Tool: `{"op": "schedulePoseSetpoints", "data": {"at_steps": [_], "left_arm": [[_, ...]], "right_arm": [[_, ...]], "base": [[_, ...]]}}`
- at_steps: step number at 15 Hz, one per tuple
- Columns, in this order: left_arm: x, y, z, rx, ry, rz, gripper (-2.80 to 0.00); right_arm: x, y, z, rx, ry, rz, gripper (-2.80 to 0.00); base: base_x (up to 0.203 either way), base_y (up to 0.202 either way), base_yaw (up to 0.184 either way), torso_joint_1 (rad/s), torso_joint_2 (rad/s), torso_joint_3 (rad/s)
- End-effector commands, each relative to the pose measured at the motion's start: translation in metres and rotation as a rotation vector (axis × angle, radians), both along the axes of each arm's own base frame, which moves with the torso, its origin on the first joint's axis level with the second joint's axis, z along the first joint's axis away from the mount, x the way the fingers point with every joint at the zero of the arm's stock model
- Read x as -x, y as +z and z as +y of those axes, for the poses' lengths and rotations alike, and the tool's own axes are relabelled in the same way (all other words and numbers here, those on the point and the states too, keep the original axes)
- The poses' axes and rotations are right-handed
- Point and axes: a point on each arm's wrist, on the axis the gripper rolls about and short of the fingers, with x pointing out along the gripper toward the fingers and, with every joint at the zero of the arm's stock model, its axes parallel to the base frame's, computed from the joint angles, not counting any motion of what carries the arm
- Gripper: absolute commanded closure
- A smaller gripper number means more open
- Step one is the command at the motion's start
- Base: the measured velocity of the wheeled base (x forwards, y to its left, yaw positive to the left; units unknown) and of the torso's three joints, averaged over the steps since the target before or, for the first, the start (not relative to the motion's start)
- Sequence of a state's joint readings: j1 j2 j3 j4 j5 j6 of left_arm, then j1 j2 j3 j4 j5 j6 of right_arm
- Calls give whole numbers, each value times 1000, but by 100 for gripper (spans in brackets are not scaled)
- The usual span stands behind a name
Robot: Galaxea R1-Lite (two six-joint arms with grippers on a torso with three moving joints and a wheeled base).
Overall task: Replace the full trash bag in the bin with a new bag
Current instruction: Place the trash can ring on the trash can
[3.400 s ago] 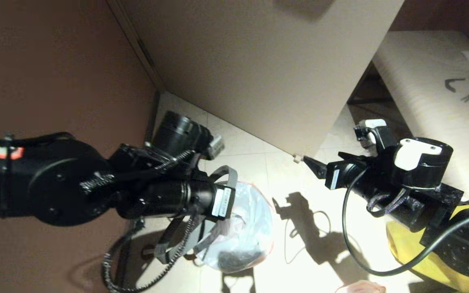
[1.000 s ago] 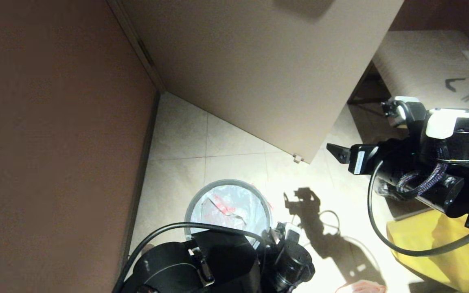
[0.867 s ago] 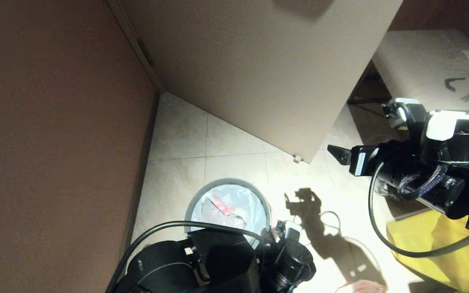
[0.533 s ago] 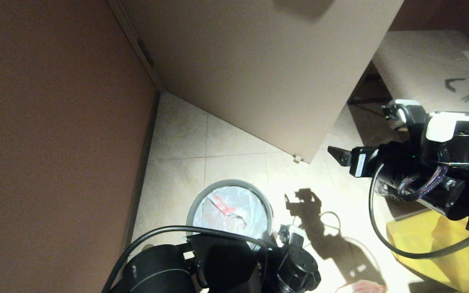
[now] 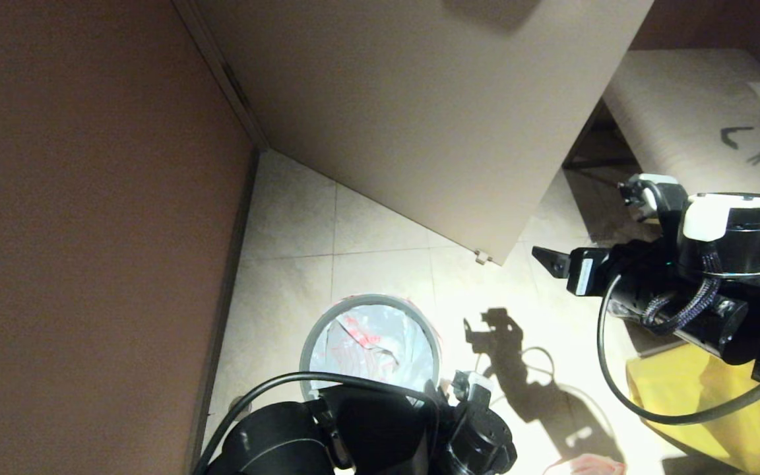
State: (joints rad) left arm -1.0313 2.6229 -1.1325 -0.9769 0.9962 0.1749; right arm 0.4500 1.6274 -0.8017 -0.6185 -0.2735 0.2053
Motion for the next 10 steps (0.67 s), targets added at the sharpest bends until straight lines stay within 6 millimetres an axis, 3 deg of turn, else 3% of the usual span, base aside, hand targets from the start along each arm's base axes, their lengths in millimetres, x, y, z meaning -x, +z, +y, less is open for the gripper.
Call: {"op": "schedulePoseSetpoints", "data": {"at_steps": [1,6,7,10], "left_arm": [[-4,-7,2,-12,13,1,0],[-4,-12,2,-17,9,6,0],[-4,-9,1,-5,7,-1,-280],[-4,8,-1,33,5,-25,-280]], "right_arm": [[0,-3,-1,1,-1,7,-280],[-1,-4,-3,0,-7,10,-280],[-1,-3,-3,0,-7,8,-280],[2,0,-3,-2,-6,-2,-280]], "base": [[0,0,0,0,0,0],[0,0,0,0,0,0],[0,0,0,0,0,0],[0,0,0,0,0,0]]}}
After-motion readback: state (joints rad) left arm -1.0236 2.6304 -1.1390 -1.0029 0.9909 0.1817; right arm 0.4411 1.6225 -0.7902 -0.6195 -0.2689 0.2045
